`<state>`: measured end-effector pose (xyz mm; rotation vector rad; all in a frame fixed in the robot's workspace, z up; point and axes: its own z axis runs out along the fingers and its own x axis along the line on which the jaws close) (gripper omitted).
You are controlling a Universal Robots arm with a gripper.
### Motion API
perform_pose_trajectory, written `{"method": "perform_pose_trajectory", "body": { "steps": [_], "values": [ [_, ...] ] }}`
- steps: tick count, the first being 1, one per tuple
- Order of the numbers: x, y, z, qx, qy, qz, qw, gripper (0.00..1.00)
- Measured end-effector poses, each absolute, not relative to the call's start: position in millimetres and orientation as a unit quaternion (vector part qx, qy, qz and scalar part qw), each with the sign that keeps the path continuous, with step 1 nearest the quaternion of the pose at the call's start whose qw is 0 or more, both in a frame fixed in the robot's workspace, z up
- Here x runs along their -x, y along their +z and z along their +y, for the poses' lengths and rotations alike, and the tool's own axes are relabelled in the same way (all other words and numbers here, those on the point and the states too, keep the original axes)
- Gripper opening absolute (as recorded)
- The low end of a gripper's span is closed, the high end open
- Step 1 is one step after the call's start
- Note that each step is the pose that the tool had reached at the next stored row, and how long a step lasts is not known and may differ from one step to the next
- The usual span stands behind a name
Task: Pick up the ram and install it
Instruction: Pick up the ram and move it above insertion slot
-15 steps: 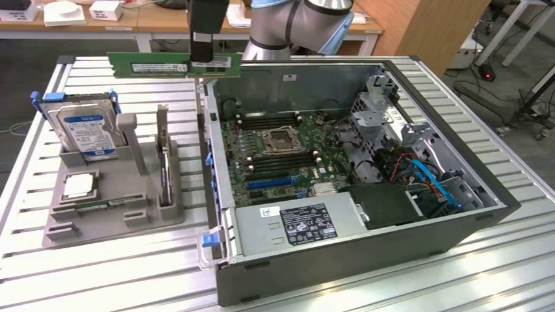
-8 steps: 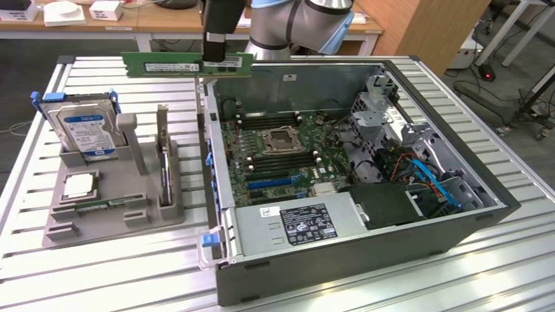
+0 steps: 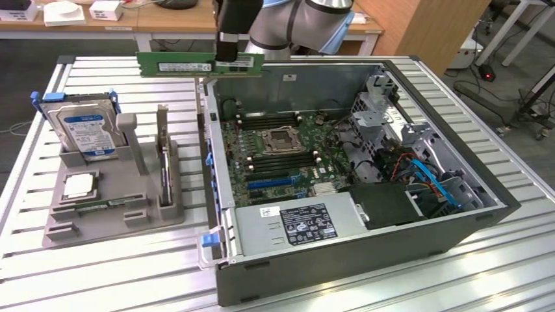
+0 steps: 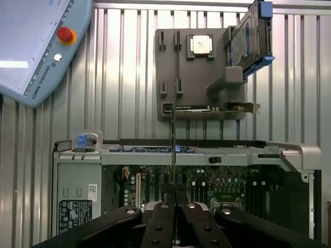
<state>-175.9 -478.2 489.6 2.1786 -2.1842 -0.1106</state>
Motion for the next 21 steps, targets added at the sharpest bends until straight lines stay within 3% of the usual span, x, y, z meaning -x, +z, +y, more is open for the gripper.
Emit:
{"method": "perform_pose_trajectory", "body": {
  "steps": [21],
  "values": [
    [148.5, 489.4, -478.2, -0.706, -0.037, -0.707, 0.028, 0.11]
  ]
}}
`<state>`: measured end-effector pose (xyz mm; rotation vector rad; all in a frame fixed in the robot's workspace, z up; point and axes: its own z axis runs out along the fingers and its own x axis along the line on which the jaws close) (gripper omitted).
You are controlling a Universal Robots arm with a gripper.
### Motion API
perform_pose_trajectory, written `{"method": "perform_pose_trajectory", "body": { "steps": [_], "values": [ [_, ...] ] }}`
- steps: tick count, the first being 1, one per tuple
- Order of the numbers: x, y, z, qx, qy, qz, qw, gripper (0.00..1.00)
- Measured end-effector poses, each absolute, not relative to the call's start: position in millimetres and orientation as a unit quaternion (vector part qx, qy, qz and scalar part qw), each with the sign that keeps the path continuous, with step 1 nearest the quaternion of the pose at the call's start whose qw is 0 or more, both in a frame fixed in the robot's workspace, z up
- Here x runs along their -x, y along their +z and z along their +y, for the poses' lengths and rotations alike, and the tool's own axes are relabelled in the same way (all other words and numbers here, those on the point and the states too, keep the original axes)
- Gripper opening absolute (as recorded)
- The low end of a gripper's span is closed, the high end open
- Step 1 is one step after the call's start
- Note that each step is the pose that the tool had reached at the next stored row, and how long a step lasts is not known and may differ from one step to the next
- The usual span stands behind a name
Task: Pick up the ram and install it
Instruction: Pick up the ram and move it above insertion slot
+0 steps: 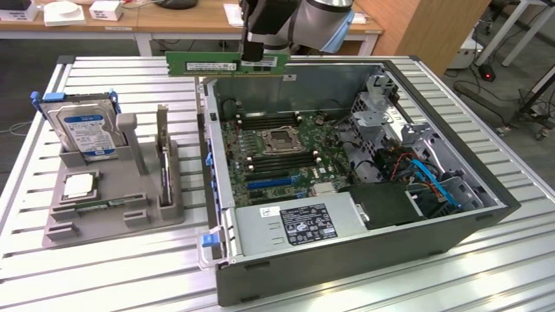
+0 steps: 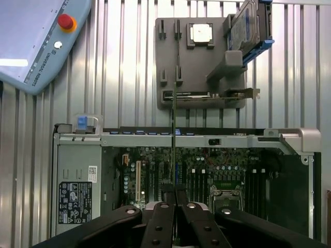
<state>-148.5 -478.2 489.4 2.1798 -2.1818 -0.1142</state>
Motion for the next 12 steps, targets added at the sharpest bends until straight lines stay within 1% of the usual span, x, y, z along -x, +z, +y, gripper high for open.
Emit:
{"method": "perform_pose_trajectory", "body": {
  "steps": [2, 8, 10, 12],
  "values": [
    [148.7, 489.4, -478.1, -0.706, -0.034, -0.707, 0.024, 0.11],
    [149.6, 489.5, -478.1, -0.711, -0.014, -0.703, 0.005, 0.11],
    [149.5, 489.5, -478.1, -0.712, -0.01, -0.702, 0.001, 0.11],
    [149.5, 489.4, -478.2, -0.713, -0.009, -0.701, 0.0, 0.11]
  ]
}}
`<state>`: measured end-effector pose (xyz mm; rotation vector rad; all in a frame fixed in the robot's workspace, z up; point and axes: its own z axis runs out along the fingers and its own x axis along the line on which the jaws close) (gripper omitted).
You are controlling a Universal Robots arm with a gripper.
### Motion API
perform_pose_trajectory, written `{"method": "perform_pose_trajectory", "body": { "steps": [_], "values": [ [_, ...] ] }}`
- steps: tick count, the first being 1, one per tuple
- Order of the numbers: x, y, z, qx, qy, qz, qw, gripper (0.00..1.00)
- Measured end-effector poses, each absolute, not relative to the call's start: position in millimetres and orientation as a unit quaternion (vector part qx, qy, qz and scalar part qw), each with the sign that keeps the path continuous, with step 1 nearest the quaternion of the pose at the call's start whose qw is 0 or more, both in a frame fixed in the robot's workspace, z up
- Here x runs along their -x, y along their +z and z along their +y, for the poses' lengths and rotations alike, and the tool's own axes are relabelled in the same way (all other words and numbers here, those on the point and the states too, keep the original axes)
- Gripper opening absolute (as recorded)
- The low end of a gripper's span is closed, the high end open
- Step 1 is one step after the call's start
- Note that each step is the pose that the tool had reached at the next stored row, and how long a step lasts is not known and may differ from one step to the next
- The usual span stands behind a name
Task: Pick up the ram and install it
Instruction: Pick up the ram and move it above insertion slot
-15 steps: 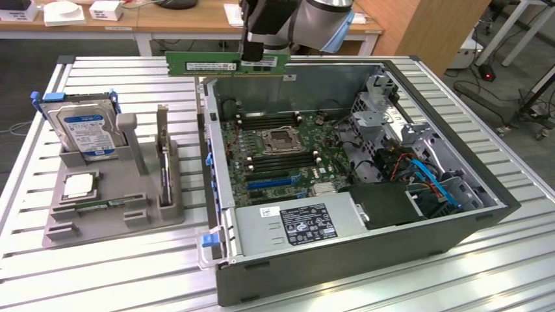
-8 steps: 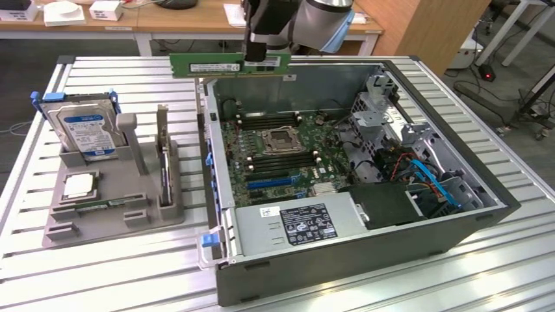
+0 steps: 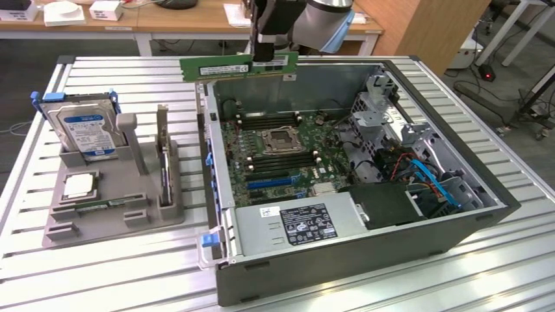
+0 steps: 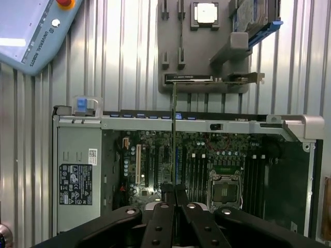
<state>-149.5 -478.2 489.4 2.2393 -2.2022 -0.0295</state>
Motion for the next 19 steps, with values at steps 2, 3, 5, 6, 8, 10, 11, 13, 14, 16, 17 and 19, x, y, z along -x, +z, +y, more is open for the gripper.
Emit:
{"method": "perform_pose_trajectory", "body": {
  "steps": [2, 3, 5, 6, 8, 10, 11, 13, 14, 16, 17, 19],
  "values": [
    [149.5, 489.4, -478.2, -0.713, -0.009, -0.701, 0.0, 0.11],
    [149.5, 489.4, -478.2, -0.713, -0.009, -0.701, 0.0, 0.11],
    [149.5, 489.3, -478.1, -0.713, -0.01, -0.701, 0.0, 0.11],
    [149.5, 489.3, -478.2, -0.713, -0.011, -0.701, -0.001, 0.11],
    [149.4, 489.0, -478.2, -0.713, -0.014, -0.701, -0.005, 0.11],
    [149.4, 488.8, -478.2, -0.713, -0.018, -0.701, -0.011, 0.11],
    [149.4, 488.6, -478.2, -0.713, -0.02, -0.701, -0.013, 0.11],
    [149.5, 488.3, -478.1, -0.713, -0.021, -0.701, -0.014, 0.11],
    [149.4, 488.4, -478.1, -0.713, -0.021, -0.701, -0.014, 0.11],
    [149.4, 488.0, -478.2, -0.712, -0.021, -0.701, -0.014, 0.11],
    [149.4, 487.2, -478.2, -0.712, -0.021, -0.702, -0.014, 0.11],
    [149.3, 485.0, -478.2, -0.71, -0.021, -0.704, -0.014, 0.11]
  ]
}}
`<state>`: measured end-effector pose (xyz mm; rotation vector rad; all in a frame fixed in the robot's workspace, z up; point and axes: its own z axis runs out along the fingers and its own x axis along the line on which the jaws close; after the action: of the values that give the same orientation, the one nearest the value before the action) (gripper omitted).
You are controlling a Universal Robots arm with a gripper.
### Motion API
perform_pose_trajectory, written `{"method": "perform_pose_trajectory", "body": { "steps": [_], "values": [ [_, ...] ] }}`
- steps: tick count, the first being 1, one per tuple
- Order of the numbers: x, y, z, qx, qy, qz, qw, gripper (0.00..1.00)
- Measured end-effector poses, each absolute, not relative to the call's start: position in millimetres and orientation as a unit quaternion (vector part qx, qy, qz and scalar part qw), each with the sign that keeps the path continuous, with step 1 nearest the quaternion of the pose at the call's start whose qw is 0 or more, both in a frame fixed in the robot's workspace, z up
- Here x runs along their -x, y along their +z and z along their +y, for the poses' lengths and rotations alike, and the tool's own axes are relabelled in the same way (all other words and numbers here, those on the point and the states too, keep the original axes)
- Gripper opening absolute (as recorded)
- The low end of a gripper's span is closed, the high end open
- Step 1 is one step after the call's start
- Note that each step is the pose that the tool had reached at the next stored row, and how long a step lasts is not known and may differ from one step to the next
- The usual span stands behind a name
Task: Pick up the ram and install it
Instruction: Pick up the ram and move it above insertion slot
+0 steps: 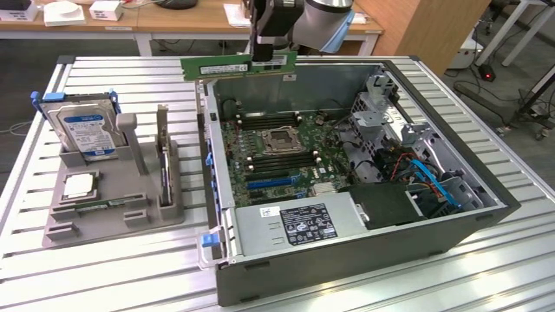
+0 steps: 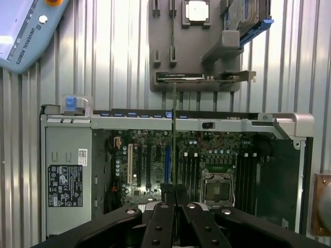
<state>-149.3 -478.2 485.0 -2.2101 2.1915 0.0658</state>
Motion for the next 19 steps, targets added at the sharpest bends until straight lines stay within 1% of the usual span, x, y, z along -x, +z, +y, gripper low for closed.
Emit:
{"method": "perform_pose_trajectory", "body": {
  "steps": [12, 19],
  "values": [
    [149.1, 480.7, -478.2, 0.704, 0.021, 0.71, 0.015, 0.11],
    [144.7, 480.3, -479.3, 0.703, 0.041, 0.71, 0.001, 0.11]
  ]
}}
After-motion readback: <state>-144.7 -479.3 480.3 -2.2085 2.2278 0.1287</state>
